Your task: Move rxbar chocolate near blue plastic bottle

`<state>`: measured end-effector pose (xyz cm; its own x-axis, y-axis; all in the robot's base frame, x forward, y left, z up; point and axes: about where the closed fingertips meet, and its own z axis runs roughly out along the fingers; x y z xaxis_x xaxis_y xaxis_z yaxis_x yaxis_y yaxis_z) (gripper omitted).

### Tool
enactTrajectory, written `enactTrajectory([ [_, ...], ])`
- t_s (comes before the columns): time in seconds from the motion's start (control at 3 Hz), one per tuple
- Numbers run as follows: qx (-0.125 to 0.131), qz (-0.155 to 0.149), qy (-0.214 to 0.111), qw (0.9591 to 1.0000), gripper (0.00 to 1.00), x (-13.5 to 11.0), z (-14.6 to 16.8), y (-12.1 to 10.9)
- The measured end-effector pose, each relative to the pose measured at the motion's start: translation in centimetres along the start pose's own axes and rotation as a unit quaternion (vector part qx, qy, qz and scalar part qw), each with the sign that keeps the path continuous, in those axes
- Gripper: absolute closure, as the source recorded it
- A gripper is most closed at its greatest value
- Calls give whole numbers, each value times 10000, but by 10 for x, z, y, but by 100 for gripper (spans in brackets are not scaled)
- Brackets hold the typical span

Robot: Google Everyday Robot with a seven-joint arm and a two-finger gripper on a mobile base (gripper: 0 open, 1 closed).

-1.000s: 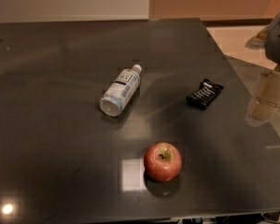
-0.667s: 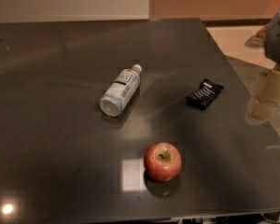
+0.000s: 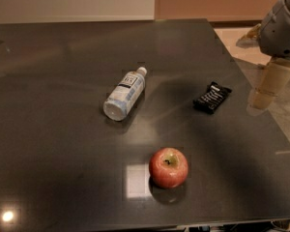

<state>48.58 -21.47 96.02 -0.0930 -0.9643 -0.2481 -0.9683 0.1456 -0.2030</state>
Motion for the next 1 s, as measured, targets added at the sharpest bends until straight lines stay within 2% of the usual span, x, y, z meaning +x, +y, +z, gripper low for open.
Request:
enactTrajectory([
  [0.33,-261,-551,-202,9979,0,4,22,-18],
  [0.67,-393,-1138,-219,9925,0,10,49,-31],
  [1.0,-561,-1696,-112,9839,0,19,78,-43],
])
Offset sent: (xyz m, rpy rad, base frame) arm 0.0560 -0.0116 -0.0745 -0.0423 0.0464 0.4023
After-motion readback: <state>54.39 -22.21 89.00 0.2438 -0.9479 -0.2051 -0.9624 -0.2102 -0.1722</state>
